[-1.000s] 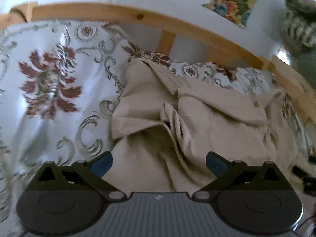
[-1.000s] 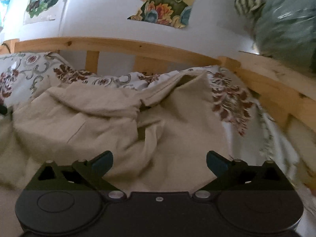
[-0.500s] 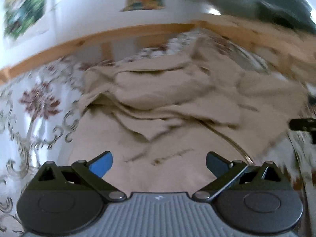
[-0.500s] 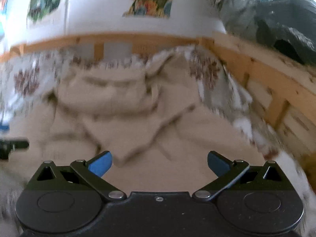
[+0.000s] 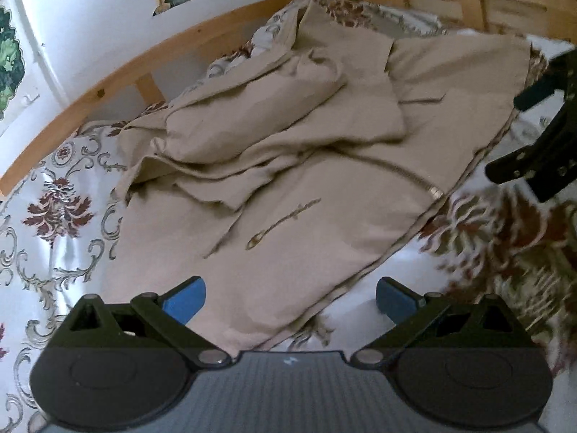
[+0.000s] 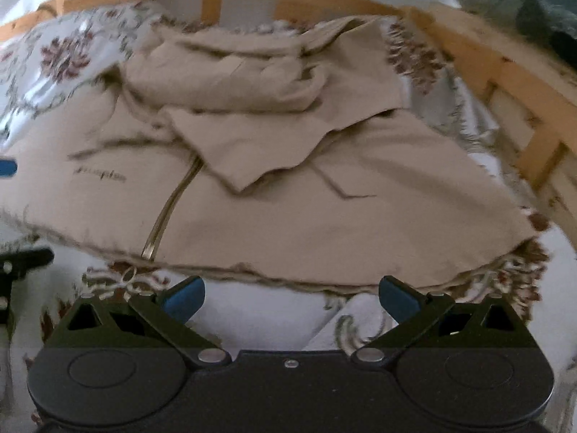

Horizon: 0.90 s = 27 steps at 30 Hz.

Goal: Fold large clothes
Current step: 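Lift both tools away from the folded jacket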

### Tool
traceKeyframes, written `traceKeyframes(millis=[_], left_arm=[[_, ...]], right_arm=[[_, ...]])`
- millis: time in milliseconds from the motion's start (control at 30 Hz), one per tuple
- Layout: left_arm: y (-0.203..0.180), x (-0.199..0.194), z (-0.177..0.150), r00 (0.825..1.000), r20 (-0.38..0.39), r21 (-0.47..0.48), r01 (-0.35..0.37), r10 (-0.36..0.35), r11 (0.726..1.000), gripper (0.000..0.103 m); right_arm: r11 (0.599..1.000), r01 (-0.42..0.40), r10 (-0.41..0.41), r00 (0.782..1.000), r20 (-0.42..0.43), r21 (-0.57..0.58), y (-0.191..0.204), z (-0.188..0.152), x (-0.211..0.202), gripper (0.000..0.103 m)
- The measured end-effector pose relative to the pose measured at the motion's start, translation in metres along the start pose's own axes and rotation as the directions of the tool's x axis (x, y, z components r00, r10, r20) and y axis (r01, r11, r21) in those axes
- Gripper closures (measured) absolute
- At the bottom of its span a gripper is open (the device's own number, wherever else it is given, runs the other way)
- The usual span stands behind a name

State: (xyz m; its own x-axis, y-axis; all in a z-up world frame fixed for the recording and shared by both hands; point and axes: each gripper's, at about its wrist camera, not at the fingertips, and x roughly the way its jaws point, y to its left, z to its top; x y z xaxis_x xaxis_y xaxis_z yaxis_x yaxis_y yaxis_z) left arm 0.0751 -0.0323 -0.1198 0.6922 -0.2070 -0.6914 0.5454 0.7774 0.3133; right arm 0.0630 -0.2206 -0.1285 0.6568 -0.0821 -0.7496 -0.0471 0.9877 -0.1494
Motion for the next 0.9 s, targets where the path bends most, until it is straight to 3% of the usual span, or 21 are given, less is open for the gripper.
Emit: traceKeyframes(millis=[200, 400, 500, 667, 767, 900], left_arm=[[0.010, 0.009, -0.002, 0.997, -0.024, -0.016, -0.078, 0.077, 0.997, 0.001], [0.017, 0.012, -0.003, 0.996, -0.033, -0.016, -0.088, 0.087, 0.996, 0.001], [0.007, 0.012, -0.004, 0.994, 0.001, 0.052, -0.112, 0.112, 0.992, 0.001], [-0.018, 0.016, -0.007, 0.980, 0.060, 0.193, -0.198, 0.190, 0.961, 0.001], [-0.023, 0.008, -0.011, 0.982, 0.090, 0.207, -0.182, 0.167, 0.961, 0.001], [-0.023, 0.001, -0.012, 0.983, 0.131, 0.193, -0.153, 0.129, 0.969, 0.001]], right_arm=[[0.988, -0.016, 0.017, 1.000, 0.006, -0.154, 0.016, -0.005, 0.000, 0.001], [0.985, -0.034, 0.030, 0.999, -0.027, -0.169, 0.015, -0.007, 0.014, 0.001], [0.980, -0.027, 0.025, 1.000, -0.014, -0.195, 0.018, -0.009, 0.018, 0.001], [0.986, 0.051, -0.033, 0.992, 0.119, -0.156, 0.020, -0.006, 0.026, 0.001], [0.986, 0.090, -0.059, 0.975, 0.216, -0.138, 0.019, -0.001, 0.025, 0.002], [0.997, 0.059, -0.037, 0.943, 0.330, -0.057, 0.010, 0.005, 0.010, 0.006]])
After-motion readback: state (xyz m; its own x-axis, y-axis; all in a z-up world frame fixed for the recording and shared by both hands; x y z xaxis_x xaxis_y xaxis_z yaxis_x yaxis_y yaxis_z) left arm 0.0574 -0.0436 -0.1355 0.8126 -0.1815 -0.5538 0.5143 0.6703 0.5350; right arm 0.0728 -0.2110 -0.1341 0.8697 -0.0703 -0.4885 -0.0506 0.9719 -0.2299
